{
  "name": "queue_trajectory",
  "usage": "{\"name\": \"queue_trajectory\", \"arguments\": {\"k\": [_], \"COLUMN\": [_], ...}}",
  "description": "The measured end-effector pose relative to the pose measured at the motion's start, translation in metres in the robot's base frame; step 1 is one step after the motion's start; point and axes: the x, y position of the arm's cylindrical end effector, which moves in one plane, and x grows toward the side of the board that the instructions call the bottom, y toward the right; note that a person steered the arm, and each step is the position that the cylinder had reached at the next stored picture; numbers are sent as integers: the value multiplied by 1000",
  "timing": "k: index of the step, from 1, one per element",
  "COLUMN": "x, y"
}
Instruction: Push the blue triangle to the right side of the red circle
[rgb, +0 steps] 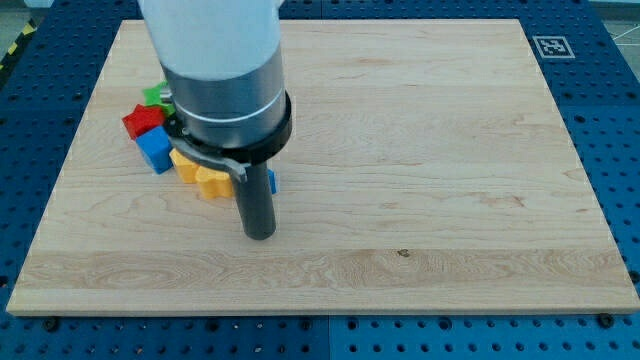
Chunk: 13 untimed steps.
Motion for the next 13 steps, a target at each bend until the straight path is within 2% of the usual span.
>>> {"name": "queue_trajectory", "arguments": {"k": [5,6,8,9,11,13], "x": [-161,-162,-76,-63,-63,-79], "y": [0,18,37,25,-18,-28]}}
